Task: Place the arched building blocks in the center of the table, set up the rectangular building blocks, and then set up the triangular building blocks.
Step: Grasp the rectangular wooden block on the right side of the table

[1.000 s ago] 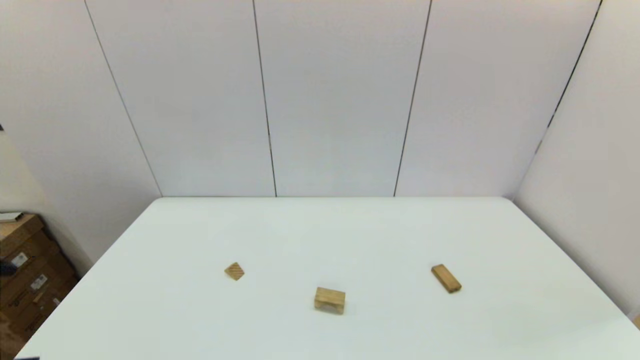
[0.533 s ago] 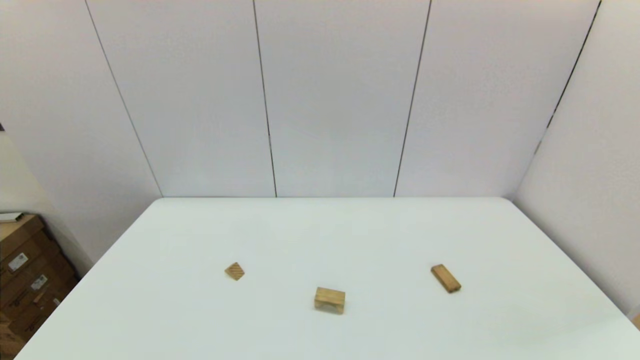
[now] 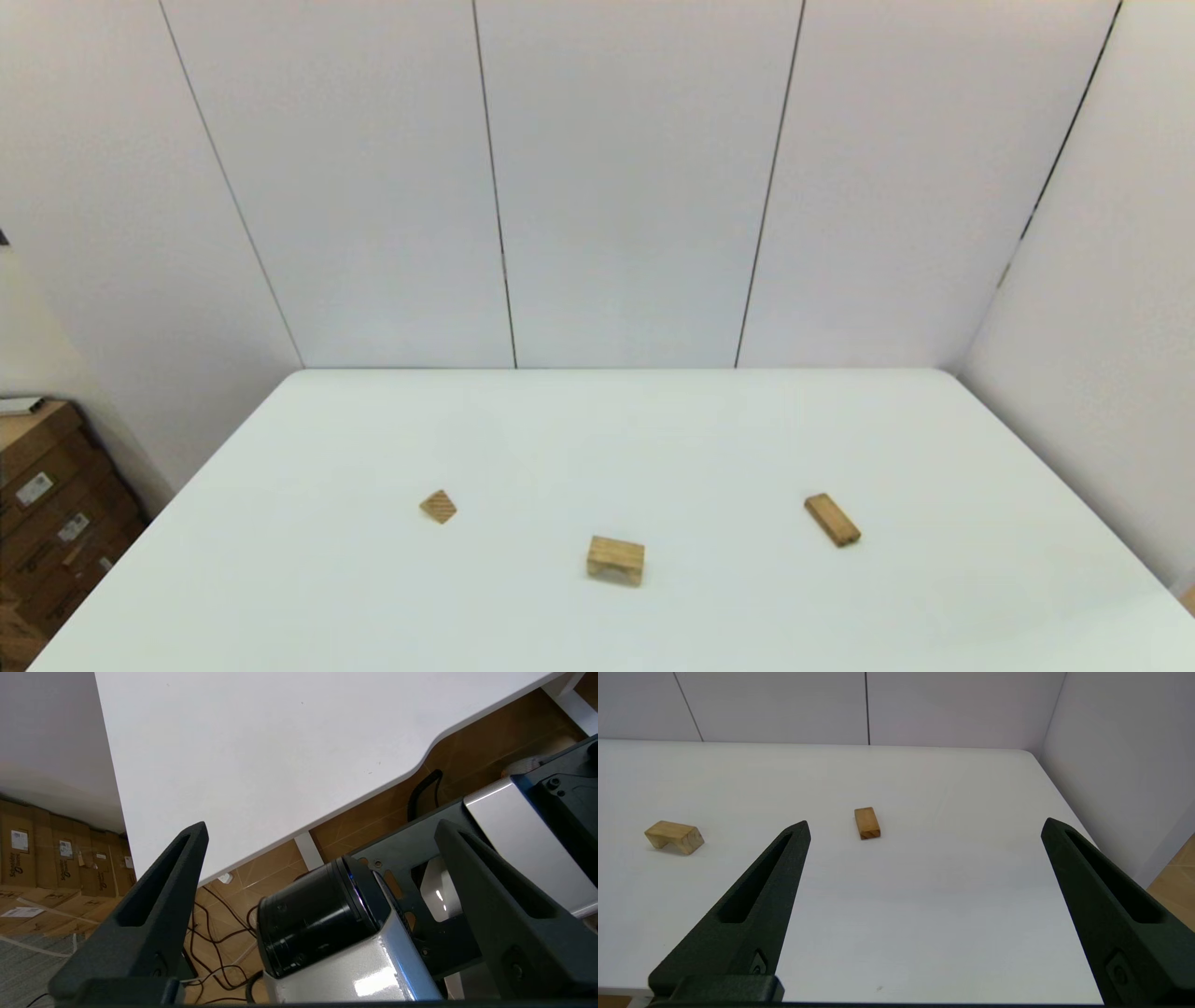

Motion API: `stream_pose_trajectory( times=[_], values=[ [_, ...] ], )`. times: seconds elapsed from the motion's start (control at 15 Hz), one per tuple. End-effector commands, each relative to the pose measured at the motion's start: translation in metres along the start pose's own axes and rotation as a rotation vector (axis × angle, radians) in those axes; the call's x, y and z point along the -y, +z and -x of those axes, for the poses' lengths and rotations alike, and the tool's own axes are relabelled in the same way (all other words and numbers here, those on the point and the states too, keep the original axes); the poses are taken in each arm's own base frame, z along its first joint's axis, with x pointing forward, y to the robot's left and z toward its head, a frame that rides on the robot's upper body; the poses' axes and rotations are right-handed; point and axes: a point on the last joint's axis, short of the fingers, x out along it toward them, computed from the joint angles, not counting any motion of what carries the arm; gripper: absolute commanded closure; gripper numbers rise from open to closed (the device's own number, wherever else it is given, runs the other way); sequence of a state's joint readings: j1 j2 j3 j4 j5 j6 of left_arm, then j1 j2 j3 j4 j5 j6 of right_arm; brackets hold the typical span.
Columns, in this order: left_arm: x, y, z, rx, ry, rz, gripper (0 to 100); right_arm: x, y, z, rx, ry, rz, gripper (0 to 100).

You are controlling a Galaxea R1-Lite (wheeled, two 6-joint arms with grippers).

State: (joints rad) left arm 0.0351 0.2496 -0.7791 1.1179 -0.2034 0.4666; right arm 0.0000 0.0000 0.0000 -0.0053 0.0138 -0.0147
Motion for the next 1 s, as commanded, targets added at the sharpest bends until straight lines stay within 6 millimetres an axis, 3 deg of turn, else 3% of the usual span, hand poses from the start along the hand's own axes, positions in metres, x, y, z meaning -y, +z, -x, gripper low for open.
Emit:
stream_pose_trajectory(
  times=[0.07, 0.47, 0.67, 0.87, 1.0],
  values=[
    [0.007, -0.019, -0.004, 0.030, 0.010, -0.004, 0, 0.000, 0.000, 0.000, 0.002, 0.000, 0.001, 0],
    [0.014, -0.046, -0.024, 0.160, 0.089, 0.022, 0, 0.000, 0.000, 0.000, 0.002, 0.001, 0.001, 0],
    [0.008, -0.045, -0.048, 0.213, 0.101, 0.144, 0, 0.000, 0.000, 0.000, 0.002, 0.000, 0.001, 0],
    [0.002, -0.045, -0.078, 0.325, 0.142, 0.169, 0, 0.000, 0.000, 0.000, 0.001, 0.000, 0.001, 0],
    [-0.002, -0.042, -0.087, 0.404, 0.207, 0.183, 0, 0.000, 0.000, 0.000, 0.002, 0.000, 0.001, 0]
  ],
)
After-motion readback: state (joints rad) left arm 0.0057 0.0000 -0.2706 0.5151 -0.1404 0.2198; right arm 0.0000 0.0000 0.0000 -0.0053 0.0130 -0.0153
